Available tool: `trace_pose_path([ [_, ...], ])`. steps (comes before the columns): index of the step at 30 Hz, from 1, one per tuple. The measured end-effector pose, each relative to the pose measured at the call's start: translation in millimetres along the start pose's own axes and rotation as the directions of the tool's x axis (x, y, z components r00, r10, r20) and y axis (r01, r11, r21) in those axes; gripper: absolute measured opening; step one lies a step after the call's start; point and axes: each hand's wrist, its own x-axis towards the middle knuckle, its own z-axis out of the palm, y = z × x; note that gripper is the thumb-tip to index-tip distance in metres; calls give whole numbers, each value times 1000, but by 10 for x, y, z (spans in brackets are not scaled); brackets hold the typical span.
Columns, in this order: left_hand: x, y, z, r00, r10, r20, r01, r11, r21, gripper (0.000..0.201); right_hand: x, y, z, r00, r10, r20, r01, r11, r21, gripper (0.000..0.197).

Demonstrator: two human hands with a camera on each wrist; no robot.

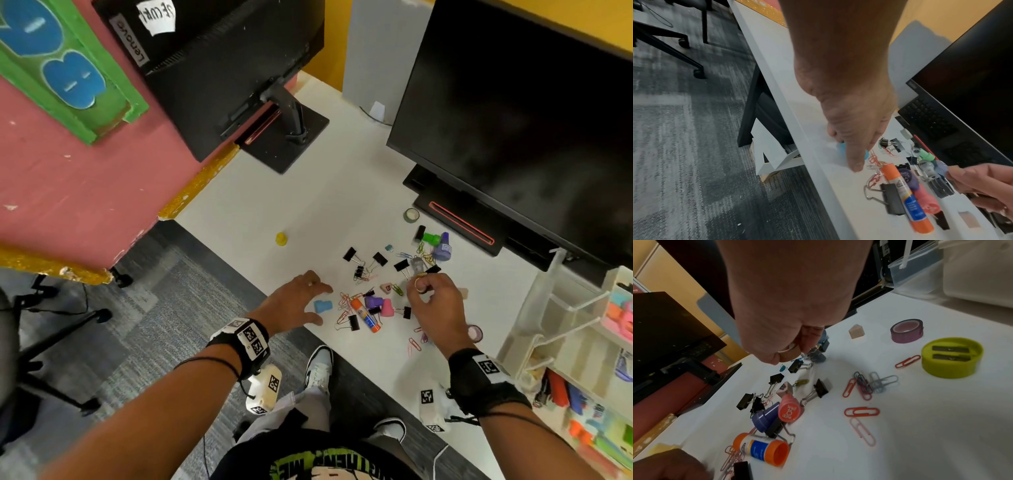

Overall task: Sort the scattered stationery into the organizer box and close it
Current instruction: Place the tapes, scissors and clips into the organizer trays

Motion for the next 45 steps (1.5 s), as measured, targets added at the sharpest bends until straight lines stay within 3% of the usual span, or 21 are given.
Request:
trace_pose_path([
  [5, 127, 136, 42, 999, 22, 36, -22, 1000, 17, 34, 15, 25, 62, 1000, -14, 28, 15, 999, -40, 14],
  [9, 270, 237, 39, 993, 2, -115, -13, 995, -100, 22, 5, 19, 22, 999, -32, 36, 33, 999, -28, 14],
  [14, 518, 337, -175, 911, -136, -388, 76, 983, -165, 22, -37, 44, -28, 994, -58, 89, 60, 998, -17, 15],
  [18, 590, 139, -341, 835, -268, -482, 202, 962, -184, 21, -51, 20, -66, 994, -52, 99, 53, 999, -10, 13],
  [24, 581, -14, -359, 850, -316, -422, 281, 949, -143, 32, -64, -13, -79, 993, 47, 112, -52, 998, 43, 15],
  [27, 595, 130, -332, 852, -229, -470, 281, 959, 42, 48, -88, -28, -110, 990, 64, 124, -71, 996, 51, 19],
  [29, 620, 392, -257, 915, -97, -391, 153, 981, 115, 40, -100, -7, -123, 991, 51, 121, -55, 998, 26, 21],
  [31, 637, 678, -118, 981, 67, -181, -46, 992, 118, 35, -106, 27, -121, 990, 44, 132, -44, 999, -1, 23],
  [32, 650, 800, -42, 989, 122, -82, -112, 986, 122, 35, -110, 39, -119, 989, 44, 143, -43, 999, -14, 24],
  [34, 710, 962, 99, 984, 177, -3, -174, 973, 153, 38, -125, 52, -128, 985, 34, 171, -28, 999, -41, 21],
  [37, 800, 1066, 179, 986, 166, -10, -159, 963, 219, 40, -164, 81, -164, 977, 21, 210, -9, 998, -56, 21],
  [45, 928, 1198, 259, 934, 331, 134, -355, 823, 443, 23, -280, 227, -258, 989, 9, 147, -4, 1000, -29, 25],
])
